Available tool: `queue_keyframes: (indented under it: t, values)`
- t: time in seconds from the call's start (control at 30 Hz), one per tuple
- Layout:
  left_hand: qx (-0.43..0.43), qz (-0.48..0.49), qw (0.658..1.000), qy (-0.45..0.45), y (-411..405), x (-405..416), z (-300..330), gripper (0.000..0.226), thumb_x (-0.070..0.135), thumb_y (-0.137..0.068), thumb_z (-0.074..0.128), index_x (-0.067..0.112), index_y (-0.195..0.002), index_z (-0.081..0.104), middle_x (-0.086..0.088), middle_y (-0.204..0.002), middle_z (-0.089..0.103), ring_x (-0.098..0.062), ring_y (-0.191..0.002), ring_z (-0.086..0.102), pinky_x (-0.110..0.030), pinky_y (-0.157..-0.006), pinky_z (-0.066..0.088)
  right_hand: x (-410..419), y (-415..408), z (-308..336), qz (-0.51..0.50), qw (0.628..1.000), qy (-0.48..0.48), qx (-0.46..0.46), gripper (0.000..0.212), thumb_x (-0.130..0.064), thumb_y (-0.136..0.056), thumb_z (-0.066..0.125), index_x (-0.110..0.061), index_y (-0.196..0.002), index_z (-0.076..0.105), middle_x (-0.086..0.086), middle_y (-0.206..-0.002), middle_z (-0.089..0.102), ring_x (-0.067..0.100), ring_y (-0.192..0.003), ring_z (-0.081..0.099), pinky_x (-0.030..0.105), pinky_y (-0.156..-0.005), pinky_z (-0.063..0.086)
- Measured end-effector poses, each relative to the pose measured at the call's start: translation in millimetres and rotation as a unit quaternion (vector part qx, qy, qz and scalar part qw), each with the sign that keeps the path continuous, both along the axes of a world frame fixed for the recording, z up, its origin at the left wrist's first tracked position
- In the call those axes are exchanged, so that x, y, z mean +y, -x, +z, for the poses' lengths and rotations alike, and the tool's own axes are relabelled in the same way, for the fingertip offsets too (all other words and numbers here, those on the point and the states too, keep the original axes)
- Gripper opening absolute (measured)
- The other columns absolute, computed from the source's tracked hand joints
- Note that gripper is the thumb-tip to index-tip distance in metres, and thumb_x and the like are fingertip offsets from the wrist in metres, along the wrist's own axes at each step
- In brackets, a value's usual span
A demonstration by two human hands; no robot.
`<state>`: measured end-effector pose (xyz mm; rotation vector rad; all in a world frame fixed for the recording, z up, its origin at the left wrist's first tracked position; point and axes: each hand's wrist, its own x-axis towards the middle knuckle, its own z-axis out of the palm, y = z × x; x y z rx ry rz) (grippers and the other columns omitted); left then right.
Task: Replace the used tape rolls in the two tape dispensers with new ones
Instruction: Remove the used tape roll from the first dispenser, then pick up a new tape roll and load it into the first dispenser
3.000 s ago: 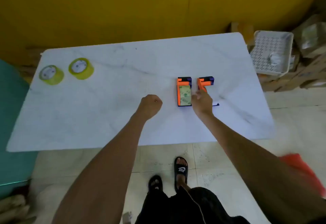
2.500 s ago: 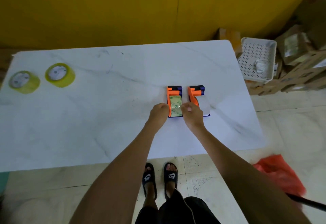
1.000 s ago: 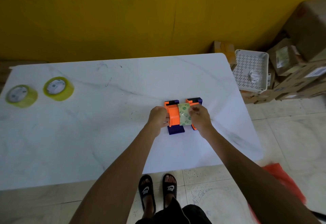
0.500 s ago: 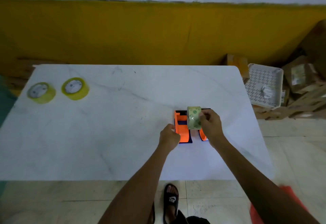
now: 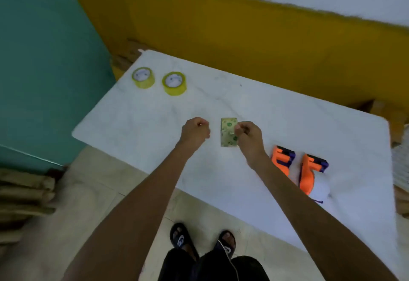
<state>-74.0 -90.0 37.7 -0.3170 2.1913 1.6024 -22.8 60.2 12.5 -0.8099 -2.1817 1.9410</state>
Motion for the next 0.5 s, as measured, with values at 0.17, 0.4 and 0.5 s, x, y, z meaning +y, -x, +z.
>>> queue_keyframes:
  t: [0.17,0.4,0.5]
  values:
    - [-0.017,0.076,0.997,-0.008,9,-83,1,0.016,0.014,-0.091,0.050,0.010,-0.088,0.066,-0.011,-0.081,0.068,-0.024,-0.072,0.064,-0.037,-0.076,0.055,-86,36,8,0.094,0.995,-0.013,0.016,0.007,-0.013,-0.093,0.054,-0.012,-0.087,0.058,0.010,-0.088,0.062,0.021,-0.081,0.058,0.037,-0.074,0.050]
    - [-0.059,0.067,0.995,-0.039,29,-163,3,0.020,0.021,-0.092,0.052,0.007,-0.092,0.067,-0.011,-0.082,0.069,-0.024,-0.075,0.065,-0.036,-0.076,0.054,-163,67,13,0.121,0.993,0.007,-0.010,0.008,-0.013,-0.093,0.053,-0.009,-0.088,0.057,0.012,-0.088,0.060,0.020,-0.075,0.055,0.034,-0.068,0.046]
    - [-0.048,0.039,0.997,-0.050,39,-174,6,0.021,0.022,-0.093,0.051,0.008,-0.092,0.067,-0.012,-0.087,0.069,-0.026,-0.079,0.066,-0.040,-0.084,0.055,-179,80,12,0.114,0.993,0.005,-0.012,0.008,-0.013,-0.093,0.053,-0.011,-0.087,0.058,0.012,-0.090,0.062,0.022,-0.080,0.057,0.035,-0.069,0.047]
